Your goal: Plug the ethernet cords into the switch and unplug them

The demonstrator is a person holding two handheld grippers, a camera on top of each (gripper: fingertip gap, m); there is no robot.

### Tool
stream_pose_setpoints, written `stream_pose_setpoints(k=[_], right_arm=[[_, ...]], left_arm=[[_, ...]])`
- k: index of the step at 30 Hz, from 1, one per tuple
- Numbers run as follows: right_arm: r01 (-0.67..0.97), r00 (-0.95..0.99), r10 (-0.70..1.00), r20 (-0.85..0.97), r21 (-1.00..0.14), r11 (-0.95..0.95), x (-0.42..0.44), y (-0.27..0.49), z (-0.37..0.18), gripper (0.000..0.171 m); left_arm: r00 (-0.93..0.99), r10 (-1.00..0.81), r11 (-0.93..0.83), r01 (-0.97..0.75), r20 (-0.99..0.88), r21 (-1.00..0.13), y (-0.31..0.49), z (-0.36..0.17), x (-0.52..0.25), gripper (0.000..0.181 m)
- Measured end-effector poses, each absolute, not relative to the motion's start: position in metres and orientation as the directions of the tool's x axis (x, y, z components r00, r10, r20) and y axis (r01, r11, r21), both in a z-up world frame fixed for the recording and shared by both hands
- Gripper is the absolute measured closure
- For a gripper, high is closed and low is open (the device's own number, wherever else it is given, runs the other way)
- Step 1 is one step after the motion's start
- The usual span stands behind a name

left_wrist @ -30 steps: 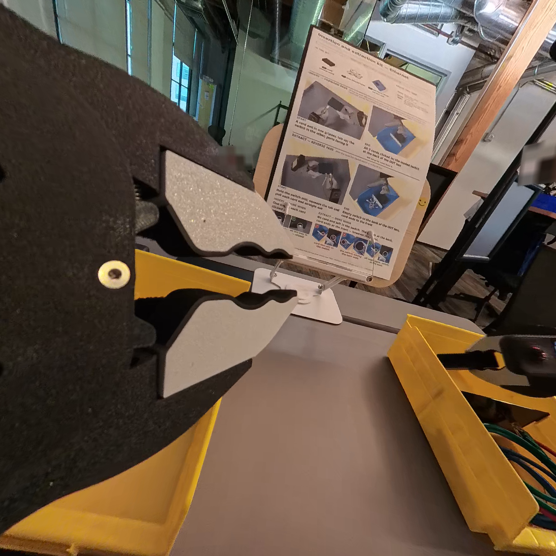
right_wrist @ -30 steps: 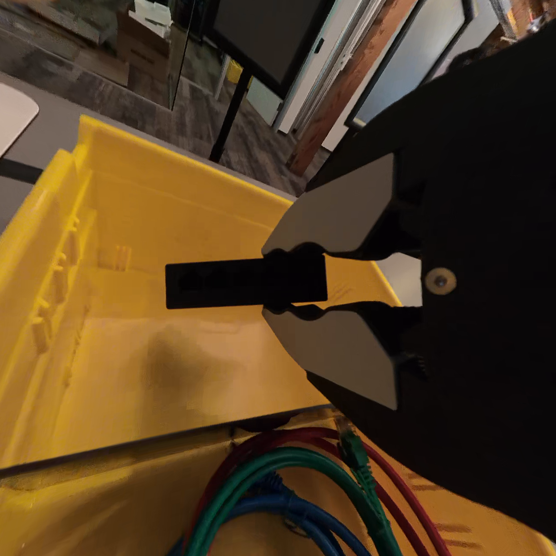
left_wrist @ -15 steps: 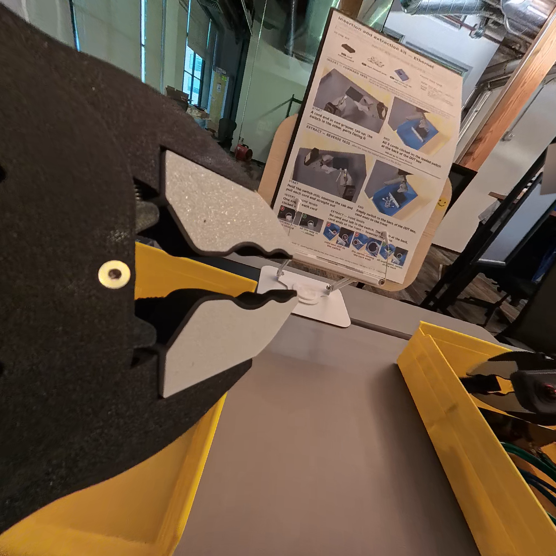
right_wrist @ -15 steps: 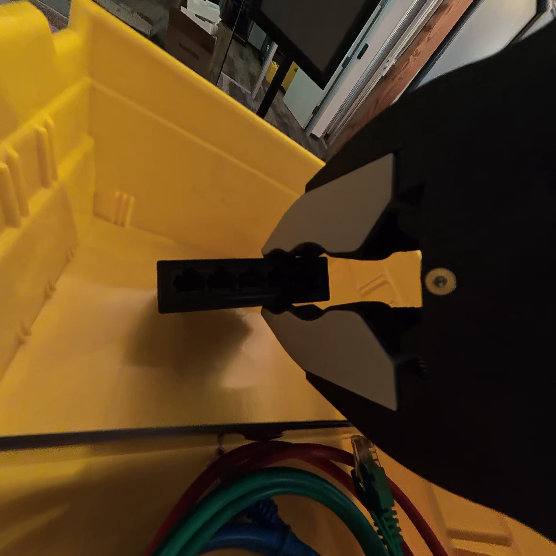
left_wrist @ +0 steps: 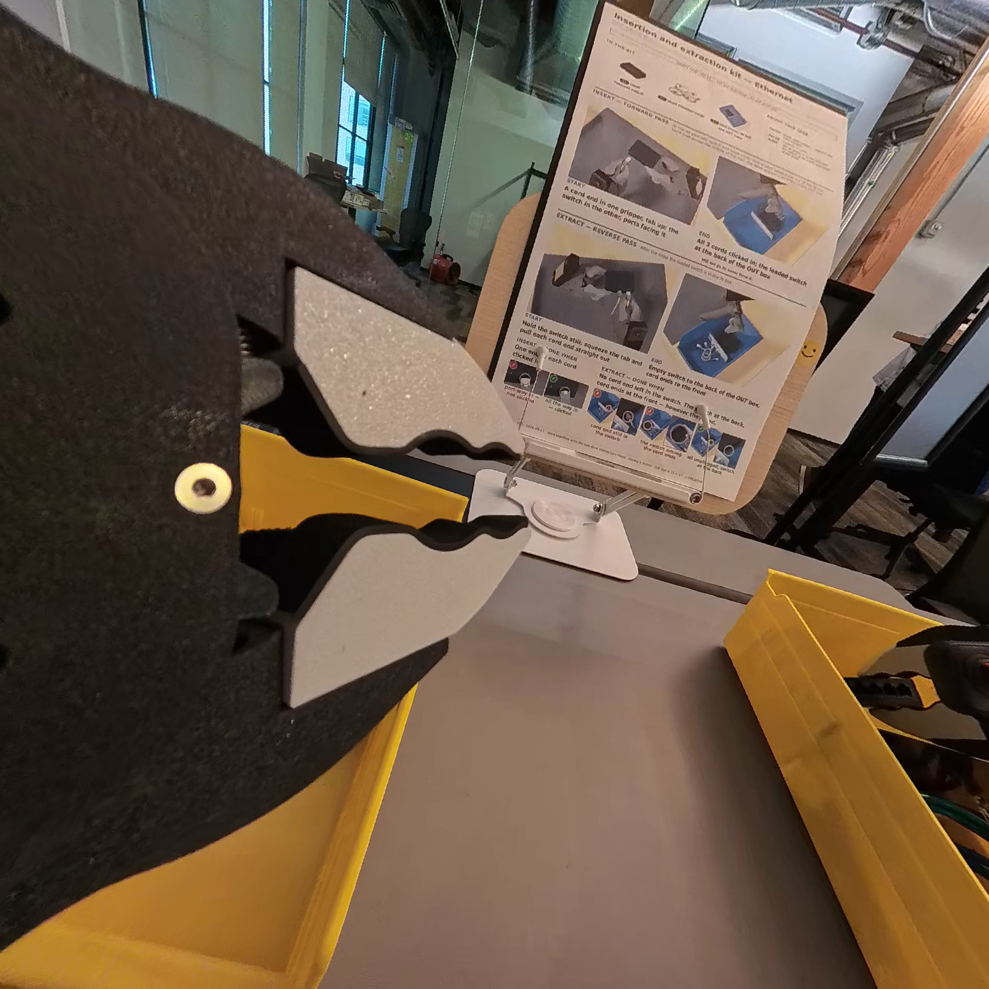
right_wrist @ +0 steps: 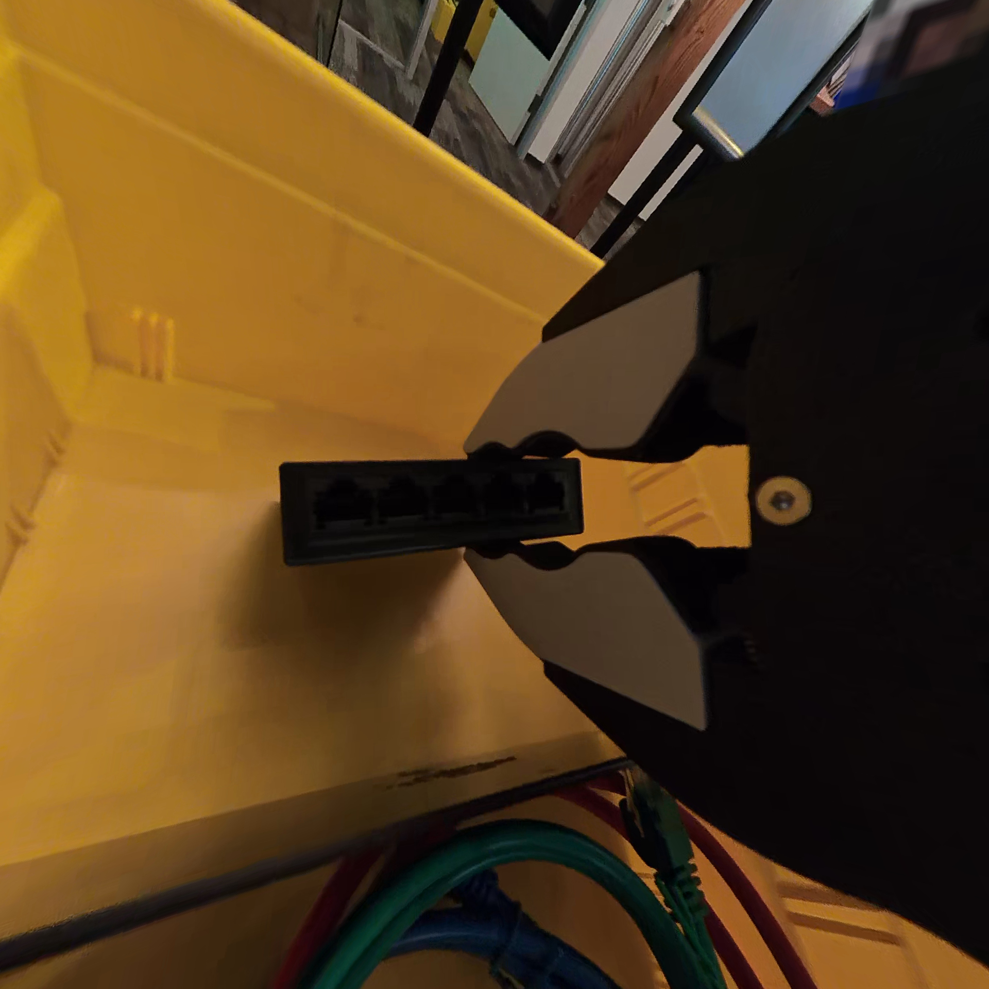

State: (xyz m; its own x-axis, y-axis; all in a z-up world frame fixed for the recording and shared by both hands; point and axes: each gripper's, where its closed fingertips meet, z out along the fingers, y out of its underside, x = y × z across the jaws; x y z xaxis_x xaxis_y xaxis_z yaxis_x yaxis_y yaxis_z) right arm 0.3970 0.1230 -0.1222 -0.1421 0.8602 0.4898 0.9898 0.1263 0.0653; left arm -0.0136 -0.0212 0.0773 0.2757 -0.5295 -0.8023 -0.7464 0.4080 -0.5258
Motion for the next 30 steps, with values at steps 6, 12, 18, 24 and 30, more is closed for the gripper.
stream_pose_setpoints(k=[6, 12, 18, 24, 30], right_arm=[[0.987, -0.156, 0.809, 0.566, 0.129, 0.100, 0.409, 0.132, -0.118, 0.142], [0.989, -0.098, 0.811, 0.577, 0.151, 0.012, 0.428, 0.136, -0.122, 0.142], [0.991, -0.064, 0.808, 0.586, 0.130, -0.016, 0.432, 0.134, -0.120, 0.142], [0.993, -0.031, 0.823, 0.568, 0.108, -0.037, 0.437, 0.126, -0.117, 0.142], [0.995, -0.005, 0.833, 0.553, 0.086, -0.051, 0.439, 0.120, -0.110, 0.143]], left_arm=[[0.273, -0.525, 0.407, -0.751, -0.806, -0.520, -0.021, 0.077, -0.013, 0.162], [0.252, -0.526, 0.407, -0.764, -0.812, -0.500, -0.022, 0.073, -0.009, 0.161], [0.245, -0.528, 0.405, -0.769, -0.813, -0.495, -0.023, 0.071, -0.009, 0.161], [0.240, -0.526, 0.405, -0.773, -0.816, -0.489, -0.024, 0.071, -0.009, 0.161], [0.236, -0.523, 0.403, -0.778, -0.819, -0.481, -0.025, 0.071, -0.009, 0.161]])
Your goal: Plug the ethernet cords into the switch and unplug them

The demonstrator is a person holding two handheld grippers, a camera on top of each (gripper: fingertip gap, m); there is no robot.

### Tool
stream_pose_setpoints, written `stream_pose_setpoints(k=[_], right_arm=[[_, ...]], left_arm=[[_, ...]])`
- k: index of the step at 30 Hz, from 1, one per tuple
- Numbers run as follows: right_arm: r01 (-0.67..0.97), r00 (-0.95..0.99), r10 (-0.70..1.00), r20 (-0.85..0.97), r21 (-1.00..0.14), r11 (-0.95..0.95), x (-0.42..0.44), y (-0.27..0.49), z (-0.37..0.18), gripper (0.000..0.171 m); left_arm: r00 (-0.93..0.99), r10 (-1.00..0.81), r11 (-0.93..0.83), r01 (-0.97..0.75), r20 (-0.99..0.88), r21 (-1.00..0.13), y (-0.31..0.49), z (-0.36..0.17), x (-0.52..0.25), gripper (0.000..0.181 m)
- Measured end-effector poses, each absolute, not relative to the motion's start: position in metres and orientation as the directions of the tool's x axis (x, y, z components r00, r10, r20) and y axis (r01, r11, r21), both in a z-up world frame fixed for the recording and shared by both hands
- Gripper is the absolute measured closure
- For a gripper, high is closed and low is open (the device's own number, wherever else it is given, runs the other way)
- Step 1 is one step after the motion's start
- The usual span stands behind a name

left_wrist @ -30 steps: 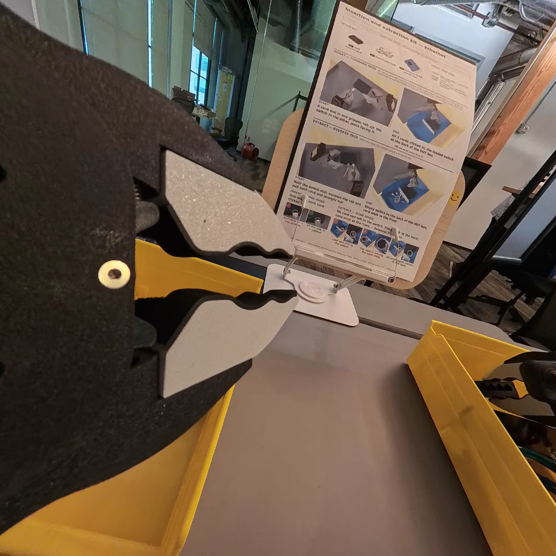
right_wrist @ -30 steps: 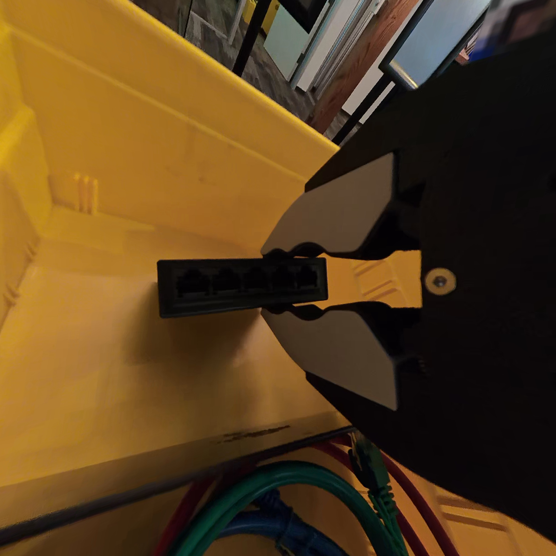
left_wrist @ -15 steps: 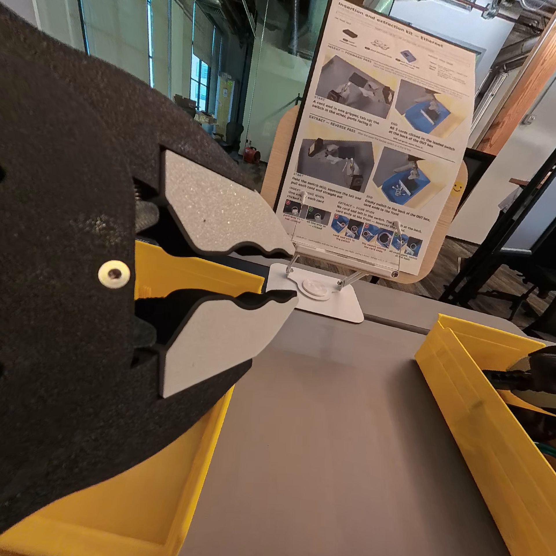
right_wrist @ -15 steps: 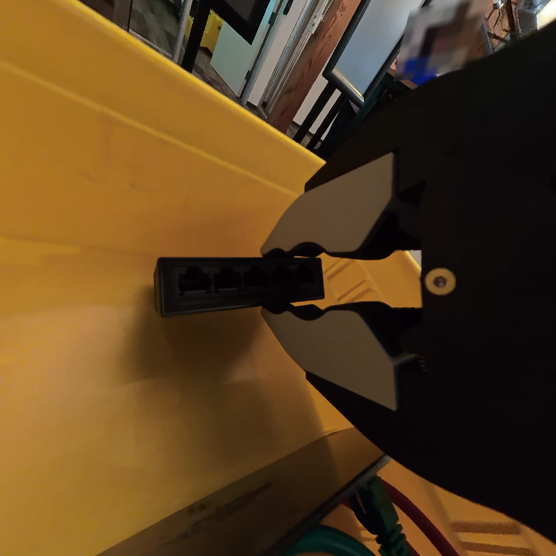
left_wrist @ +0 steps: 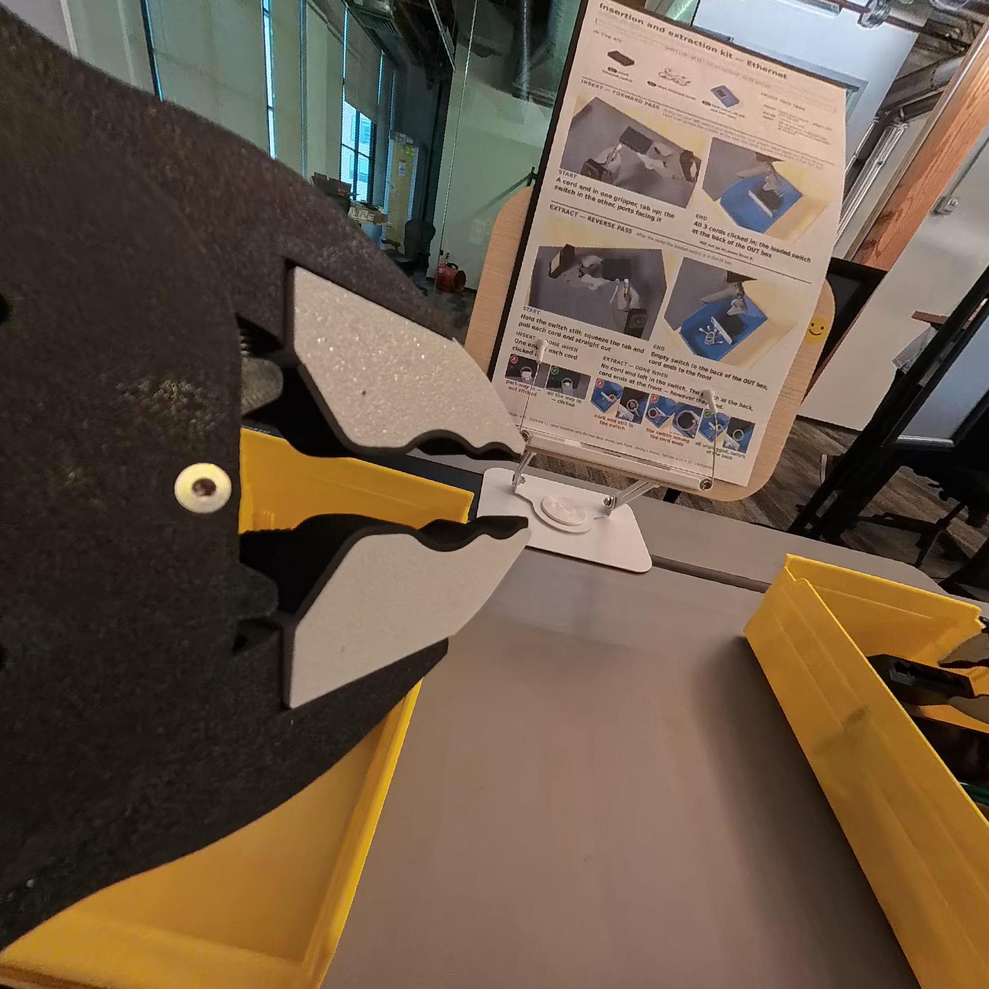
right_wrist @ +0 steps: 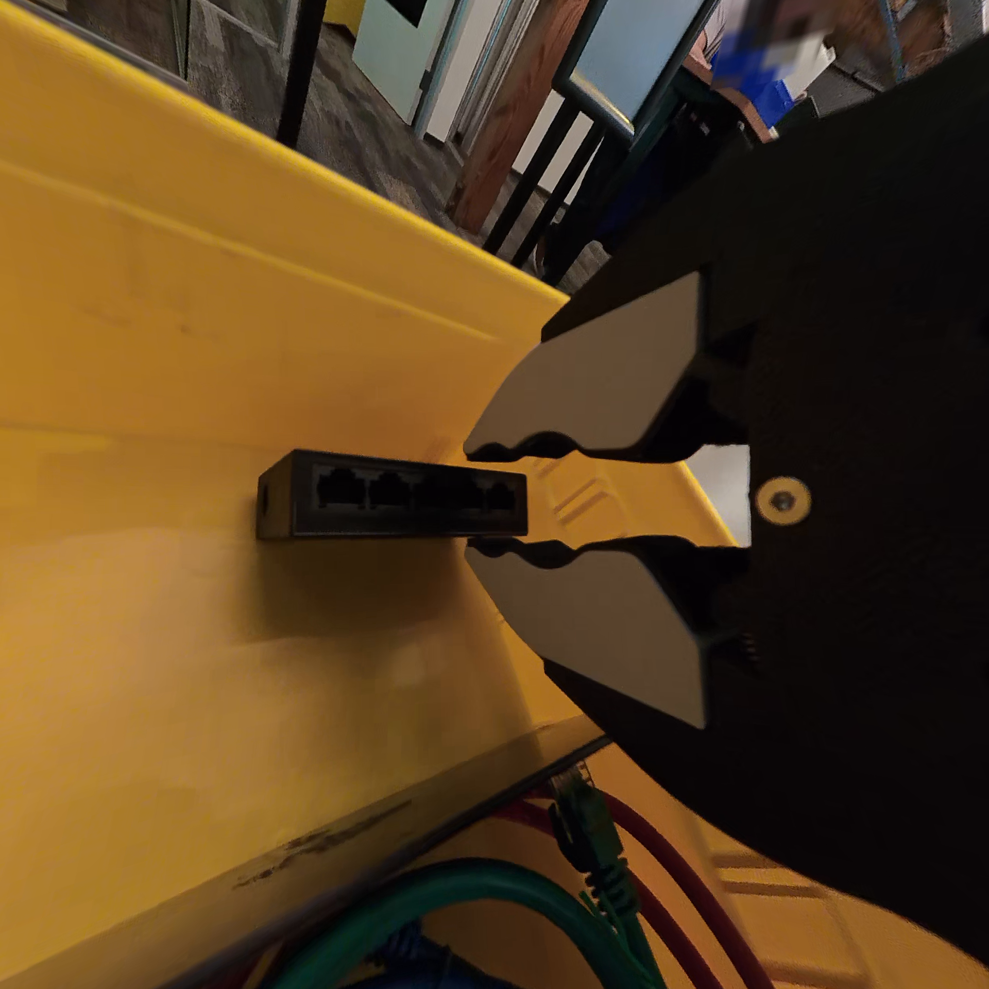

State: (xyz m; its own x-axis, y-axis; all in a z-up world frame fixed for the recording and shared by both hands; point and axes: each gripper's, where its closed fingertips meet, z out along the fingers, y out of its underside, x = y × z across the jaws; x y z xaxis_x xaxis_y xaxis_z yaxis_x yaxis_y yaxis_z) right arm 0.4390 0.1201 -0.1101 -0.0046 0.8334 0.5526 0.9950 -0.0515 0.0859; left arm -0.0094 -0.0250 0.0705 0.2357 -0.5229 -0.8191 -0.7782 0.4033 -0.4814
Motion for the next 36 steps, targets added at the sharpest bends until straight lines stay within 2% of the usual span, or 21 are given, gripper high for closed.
stream_pose_setpoints(k=[9, 11, 13, 15, 17, 21, 23, 24, 25, 26, 27, 29, 31, 33, 36], right_arm=[[0.993, 0.014, 0.878, 0.478, 0.095, -0.067, 0.441, 0.108, -0.114, 0.149], [0.992, 0.035, 0.881, 0.472, 0.093, -0.089, 0.444, 0.107, -0.105, 0.156], [0.991, 0.066, 0.865, 0.498, 0.065, -0.113, 0.445, 0.107, -0.082, 0.156], [0.989, 0.140, 0.819, 0.556, -0.039, -0.143, 0.438, 0.107, -0.045, 0.152], [0.970, 0.235, 0.734, 0.637, -0.204, -0.133, 0.424, 0.101, -0.006, 0.148], [0.835, 0.500, 0.438, 0.747, -0.550, -0.015, 0.418, 0.075, 0.059, 0.146], [0.673, 0.693, 0.323, 0.644, -0.739, 0.029, 0.429, 0.064, 0.079, 0.145], [0.547, 0.786, 0.313, 0.533, -0.836, 0.051, 0.432, 0.061, 0.089, 0.137], [0.372, 0.867, 0.334, 0.370, -0.926, 0.061, 0.432, 0.062, 0.100, 0.124], [0.165, 0.910, 0.378, 0.171, -0.985, 0.047, 0.431, 0.065, 0.112, 0.118], [-0.018, 0.901, 0.435, -0.007, -1.000, 0.020, 0.427, 0.067, 0.122, 0.119], [-0.197, 0.835, 0.520, -0.179, -0.980, -0.020, 0.418, 0.064, 0.130, 0.127], [-0.159, 0.873, 0.462, -0.157, -0.987, -0.035, 0.424, 0.065, 0.118, 0.127], [-0.018, 0.921, 0.387, -0.045, -0.997, -0.072, 0.435, 0.065, 0.101, 0.120], [0.108, 0.954, 0.299, 0.031, -0.964, -0.244, 0.457, 0.063, 0.073, 0.115]], left_arm=[[0.240, -0.517, 0.411, -0.773, -0.822, -0.484, -0.029, 0.075, -0.010, 0.161], [0.239, -0.514, 0.411, -0.774, -0.823, -0.482, -0.029, 0.076, -0.011, 0.161], [0.241, -0.512, 0.415, -0.771, -0.825, -0.483, -0.030, 0.077, -0.011, 0.161], [0.245, -0.512, 0.418, -0.766, -0.823, -0.488, -0.031, 0.079, -0.012, 0.161], [0.256, -0.504, 0.411, -0.769, -0.825, -0.490, -0.031, 0.083, -0.018, 0.161], [0.361, -0.482, 0.347, -0.758, -0.798, -0.553, -0.025, 0.100, -0.041, 0.162], [0.595, -0.408, 0.182, -0.690, -0.693, -0.700, -0.006, 0.122, -0.073, 0.161], [0.714, -0.341, 0.116, -0.613, -0.611, -0.781, 0.003, 0.135, -0.094, 0.161], [0.794, -0.307, 0.086, -0.525, -0.524, -0.847, 0.008, 0.143, -0.111, 0.161], [0.843, -0.320, 0.068, -0.435, -0.432, -0.898, 0.011, 0.146, -0.122, 0.161], [0.871, -0.362, 0.036, -0.343, -0.332, -0.939, 0.013, 0.145, -0.131, 0.160], [0.878, -0.459, -0.089, -0.197, -0.135, -0.976, 0.014, 0.133, -0.145, 0.157], [0.887, -0.462, -0.201, -0.107, -0.002, -0.974, 0.017, 0.122, -0.165, 0.152], [0.900, -0.430, -0.227, -0.024, 0.078, -0.974, 0.019, 0.123, -0.184, 0.150], [0.905, -0.410, -0.288, -0.010, 0.114, -0.958, 0.016, 0.114, -0.199, 0.146]])
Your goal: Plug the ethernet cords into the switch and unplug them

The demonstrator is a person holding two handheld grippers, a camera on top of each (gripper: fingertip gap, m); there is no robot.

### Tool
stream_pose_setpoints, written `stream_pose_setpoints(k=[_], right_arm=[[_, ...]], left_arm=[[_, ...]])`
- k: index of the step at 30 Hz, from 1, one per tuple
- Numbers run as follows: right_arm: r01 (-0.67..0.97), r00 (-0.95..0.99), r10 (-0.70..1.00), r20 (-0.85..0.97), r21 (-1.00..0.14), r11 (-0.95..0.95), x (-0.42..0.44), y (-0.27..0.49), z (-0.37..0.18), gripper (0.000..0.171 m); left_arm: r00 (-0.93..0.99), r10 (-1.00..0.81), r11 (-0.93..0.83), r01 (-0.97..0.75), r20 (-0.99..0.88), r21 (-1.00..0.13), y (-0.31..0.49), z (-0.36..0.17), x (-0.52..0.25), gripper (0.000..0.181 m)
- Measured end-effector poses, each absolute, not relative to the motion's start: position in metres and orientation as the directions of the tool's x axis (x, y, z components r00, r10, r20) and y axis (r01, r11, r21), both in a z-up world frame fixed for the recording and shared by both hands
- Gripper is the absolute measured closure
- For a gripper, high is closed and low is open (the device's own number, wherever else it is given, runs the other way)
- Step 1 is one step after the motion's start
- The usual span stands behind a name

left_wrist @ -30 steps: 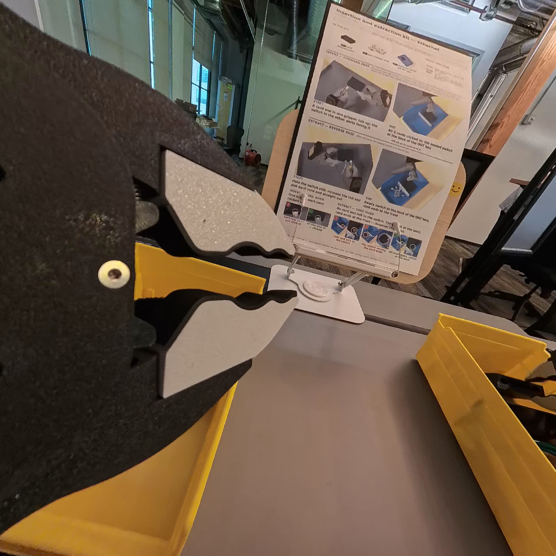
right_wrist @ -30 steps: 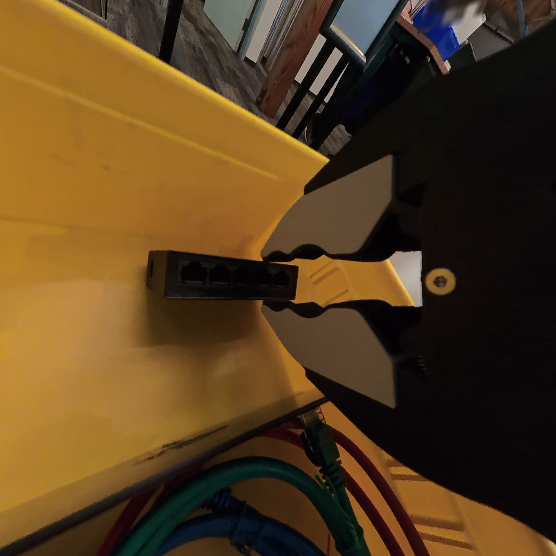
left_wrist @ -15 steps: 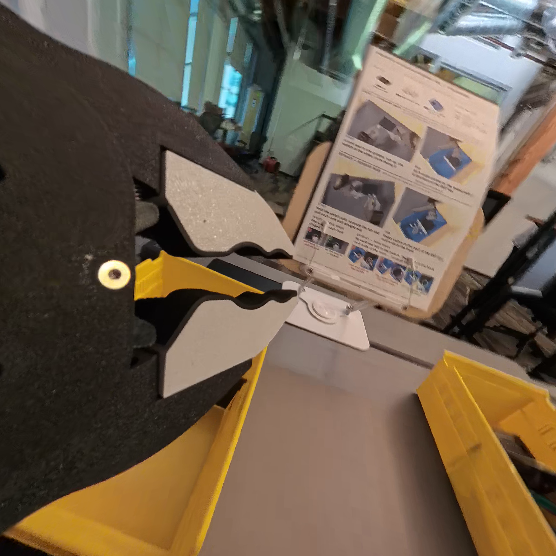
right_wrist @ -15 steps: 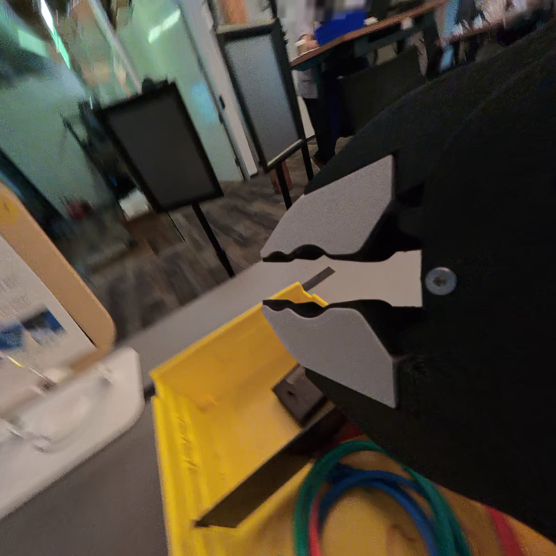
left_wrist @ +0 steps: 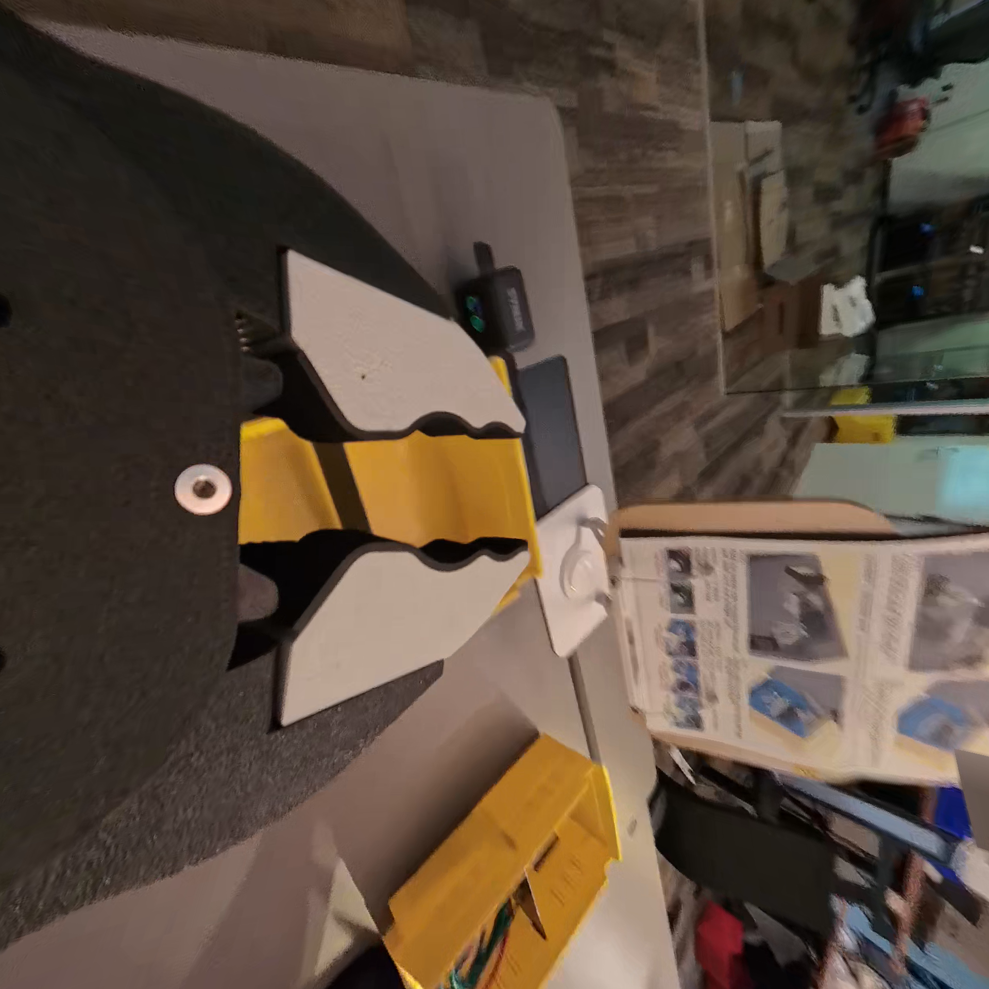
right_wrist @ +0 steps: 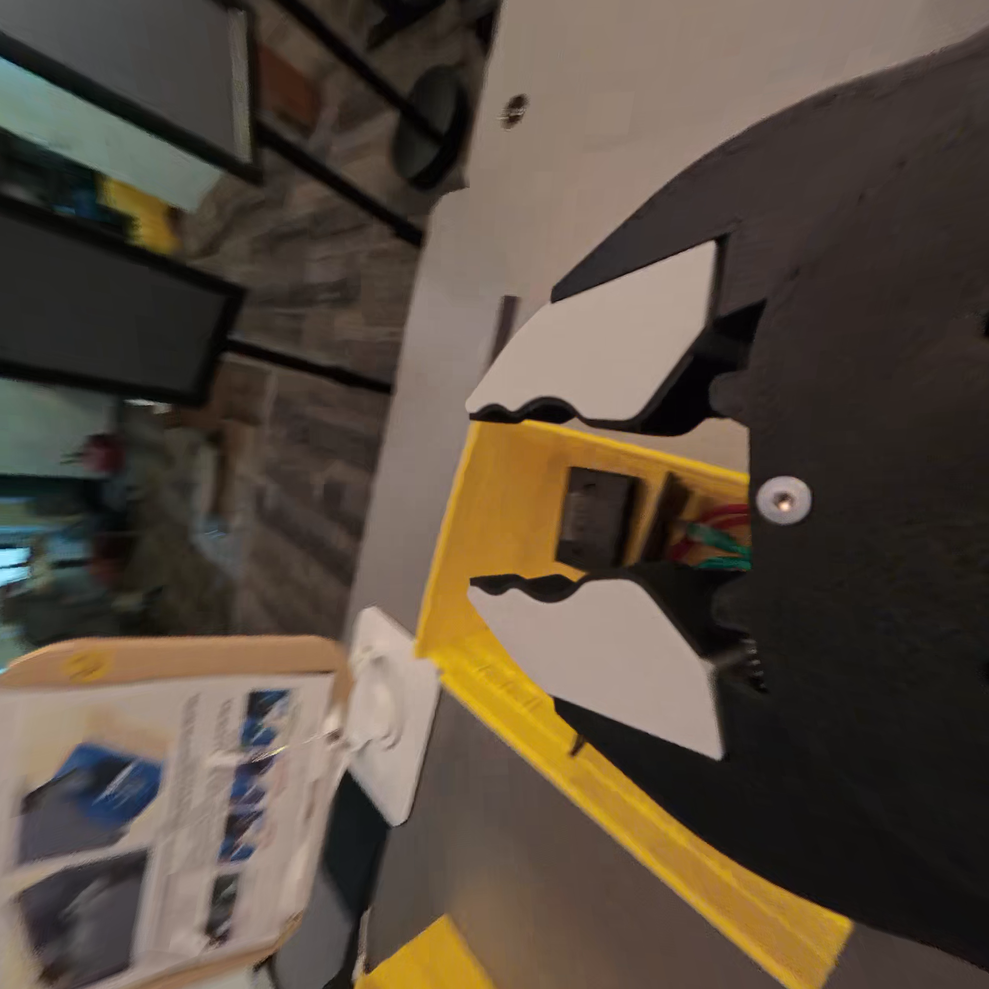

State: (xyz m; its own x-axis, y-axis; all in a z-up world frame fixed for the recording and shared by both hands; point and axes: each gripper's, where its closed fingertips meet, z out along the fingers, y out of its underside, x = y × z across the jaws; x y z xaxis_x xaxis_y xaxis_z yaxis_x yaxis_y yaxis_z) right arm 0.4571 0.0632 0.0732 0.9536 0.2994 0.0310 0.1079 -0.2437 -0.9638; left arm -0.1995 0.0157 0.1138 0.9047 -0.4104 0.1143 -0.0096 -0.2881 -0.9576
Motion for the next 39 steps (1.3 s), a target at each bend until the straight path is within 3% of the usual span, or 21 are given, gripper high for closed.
stream_pose_setpoints(k=[3, 6, 9, 12, 15, 24, 30, 36, 39], right_arm=[[0.122, 0.969, 0.246, -0.016, -0.838, -0.532, 0.474, 0.053, 0.021, 0.113], [0.158, 0.978, 0.208, 0.003, -0.662, -0.733, 0.490, 0.037, -0.029, 0.116], [0.174, 0.975, 0.219, -0.034, -0.496, -0.851, 0.493, 0.019, -0.063, 0.114], [0.170, 0.970, 0.224, -0.095, -0.393, -0.904, 0.487, 0.006, -0.082, 0.118], [0.147, 0.974, 0.195, -0.116, -0.331, -0.932, 0.488, 0.001, -0.093, 0.129], [0.103, 0.975, 0.133, -0.180, -0.168, -0.981, 0.489, -0.013, -0.121, 0.139], [0.140, 0.962, 0.161, -0.219, -0.110, -0.984, 0.478, -0.013, -0.127, 0.160], [0.184, 0.968, 0.188, -0.167, -0.036, -0.982, 0.477, -0.014, -0.133, 0.162], [0.183, 0.968, 0.187, -0.166, -0.035, -0.982, 0.476, -0.012, -0.133, 0.163]], left_arm=[[0.969, -0.246, -0.437, -0.081, 0.033, -0.896, 0.025, 0.077, -0.236, 0.139], [0.991, -0.093, -0.578, 0.021, 0.091, -0.816, 0.039, 0.044, -0.267, 0.108], [0.925, -0.206, -0.684, 0.098, 0.320, -0.723, 0.041, 0.020, -0.246, 0.108], [0.917, -0.210, -0.776, 0.055, 0.340, -0.628, 0.037, -0.005, -0.243, 0.117], [0.929, -0.218, -0.822, -0.009, 0.300, -0.569, 0.034, -0.021, -0.238, 0.119], [0.949, -0.160, -0.943, -0.065, 0.272, -0.327, 0.020, -0.069, -0.237, 0.127], [0.946, -0.178, -0.960, -0.106, 0.272, -0.261, 0.021, -0.085, -0.228, 0.131], [0.962, -0.160, -0.975, -0.120, 0.219, -0.184, 0.017, -0.099, -0.234, 0.137], [0.953, -0.163, -0.978, -0.122, 0.257, -0.169, 0.015, -0.101, -0.232, 0.155]])
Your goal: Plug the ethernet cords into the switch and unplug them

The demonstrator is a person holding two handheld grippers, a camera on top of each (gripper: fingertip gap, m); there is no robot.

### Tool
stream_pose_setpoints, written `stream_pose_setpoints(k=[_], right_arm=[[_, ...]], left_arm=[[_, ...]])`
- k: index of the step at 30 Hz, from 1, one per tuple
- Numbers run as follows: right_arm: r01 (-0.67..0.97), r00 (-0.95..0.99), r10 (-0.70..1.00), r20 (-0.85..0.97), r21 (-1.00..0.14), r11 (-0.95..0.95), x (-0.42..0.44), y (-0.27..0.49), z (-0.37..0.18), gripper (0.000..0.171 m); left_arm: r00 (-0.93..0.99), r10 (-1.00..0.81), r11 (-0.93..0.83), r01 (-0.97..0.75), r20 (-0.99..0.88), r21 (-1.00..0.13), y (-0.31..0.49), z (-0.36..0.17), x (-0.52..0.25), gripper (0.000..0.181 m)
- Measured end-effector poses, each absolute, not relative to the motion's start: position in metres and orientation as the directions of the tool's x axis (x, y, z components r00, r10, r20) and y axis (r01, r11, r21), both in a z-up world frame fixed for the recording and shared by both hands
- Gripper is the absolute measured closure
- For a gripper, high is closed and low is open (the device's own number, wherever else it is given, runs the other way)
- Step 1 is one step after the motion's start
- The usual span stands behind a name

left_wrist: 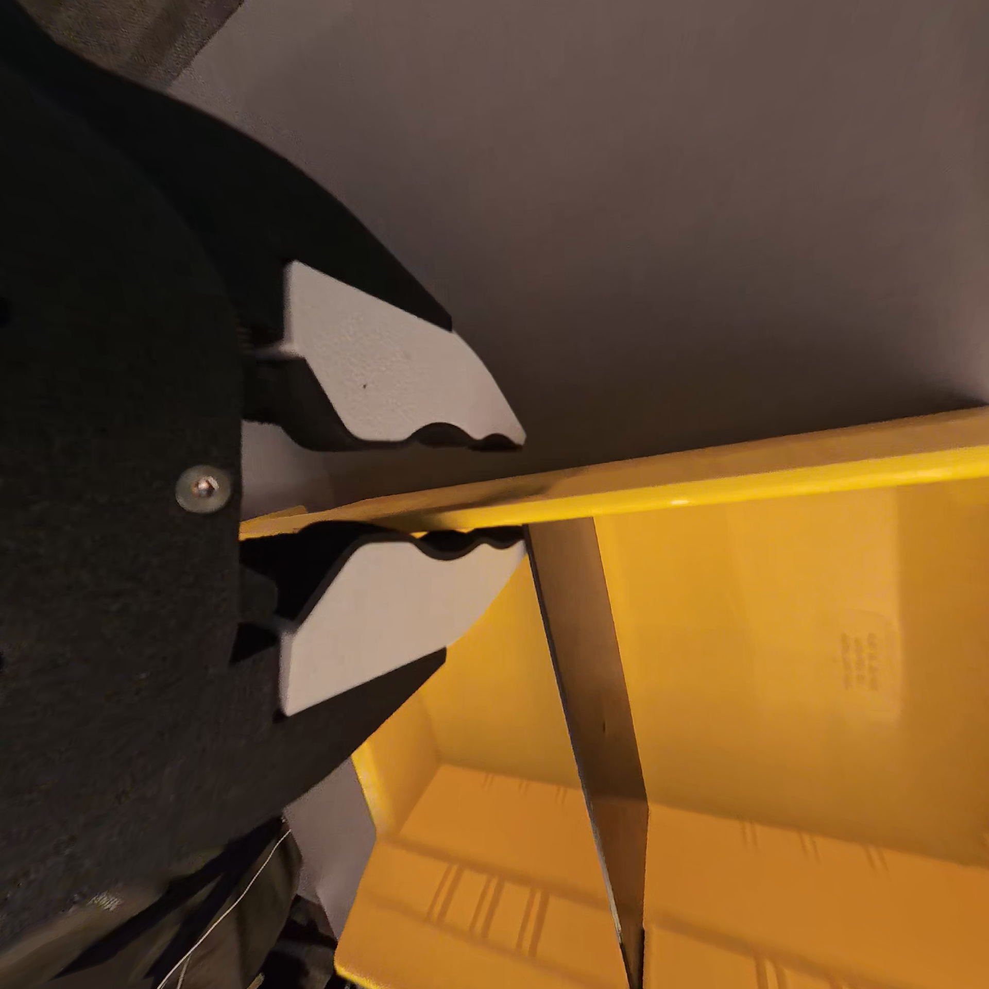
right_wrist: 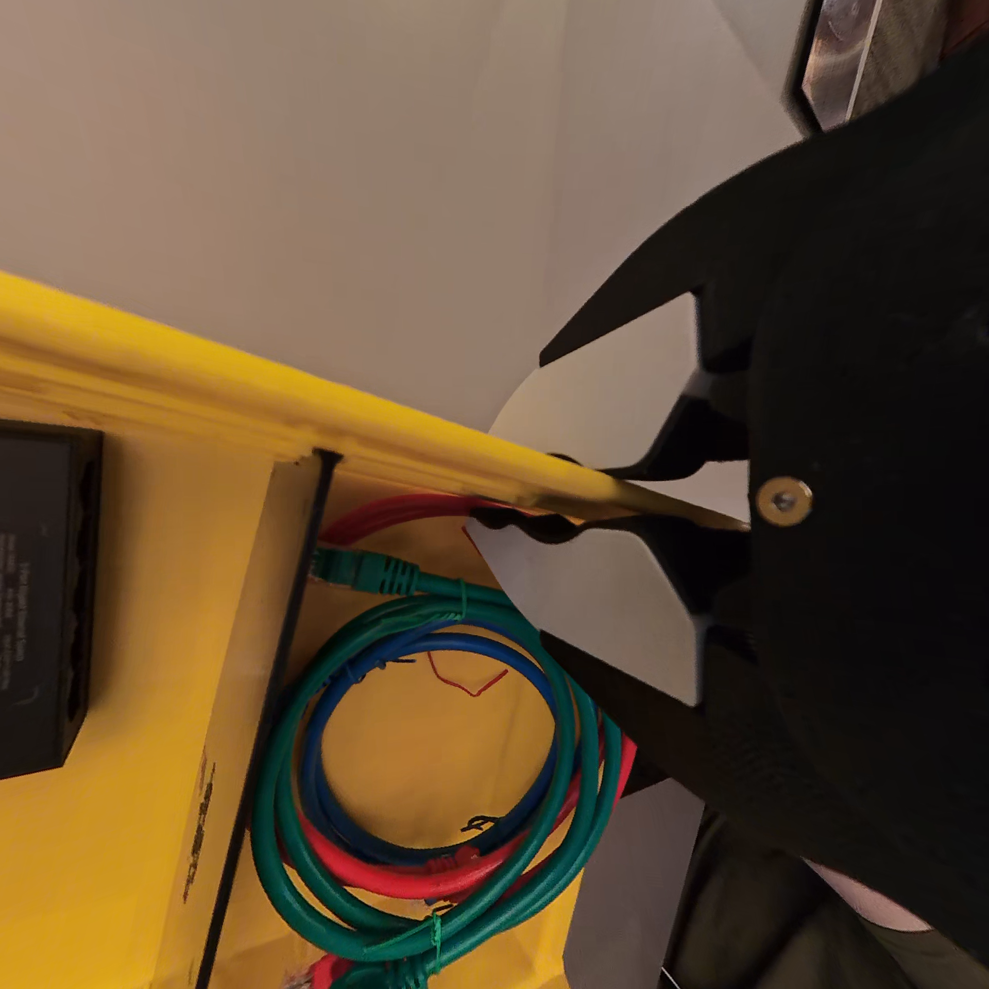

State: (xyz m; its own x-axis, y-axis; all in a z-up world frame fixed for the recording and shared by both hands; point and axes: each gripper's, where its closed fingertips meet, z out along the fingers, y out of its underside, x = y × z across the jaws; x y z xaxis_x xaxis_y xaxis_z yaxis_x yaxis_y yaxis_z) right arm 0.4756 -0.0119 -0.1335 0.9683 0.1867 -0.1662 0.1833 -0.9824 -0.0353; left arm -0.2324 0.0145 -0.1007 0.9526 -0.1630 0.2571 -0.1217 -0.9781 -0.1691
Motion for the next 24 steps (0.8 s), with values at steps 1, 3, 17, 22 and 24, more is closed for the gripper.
stream_pose_setpoints(k=[1, 3, 17, 22, 24], right_arm=[[0.186, 0.968, 0.190, -0.162, -0.035, -0.982, 0.476, -0.012, -0.134, 0.165], [0.185, 0.970, 0.188, -0.157, -0.031, -0.982, 0.476, -0.011, -0.134, 0.165], [0.168, 0.973, 0.159, -0.165, 0.045, -0.985, 0.458, -0.017, -0.132, 0.165], [0.224, 0.962, 0.208, -0.176, 0.077, -0.971, 0.442, -0.021, -0.131, 0.164], [0.239, 0.960, 0.221, -0.171, 0.092, -0.967, 0.436, -0.022, -0.130, 0.163]], left_arm=[[0.949, -0.160, -0.979, -0.118, 0.272, -0.164, 0.014, -0.101, -0.232, 0.156], [0.945, -0.154, -0.982, -0.114, 0.290, -0.149, 0.012, -0.102, -0.230, 0.158], [0.956, -0.176, -0.984, -0.167, 0.235, -0.058, 0.002, -0.108, -0.221, 0.154], [0.961, -0.230, -0.972, -0.233, 0.155, 0.001, -0.008, -0.109, -0.210, 0.146], [0.956, -0.247, -0.967, -0.254, 0.158, 0.023, -0.013, -0.109, -0.200, 0.147]])
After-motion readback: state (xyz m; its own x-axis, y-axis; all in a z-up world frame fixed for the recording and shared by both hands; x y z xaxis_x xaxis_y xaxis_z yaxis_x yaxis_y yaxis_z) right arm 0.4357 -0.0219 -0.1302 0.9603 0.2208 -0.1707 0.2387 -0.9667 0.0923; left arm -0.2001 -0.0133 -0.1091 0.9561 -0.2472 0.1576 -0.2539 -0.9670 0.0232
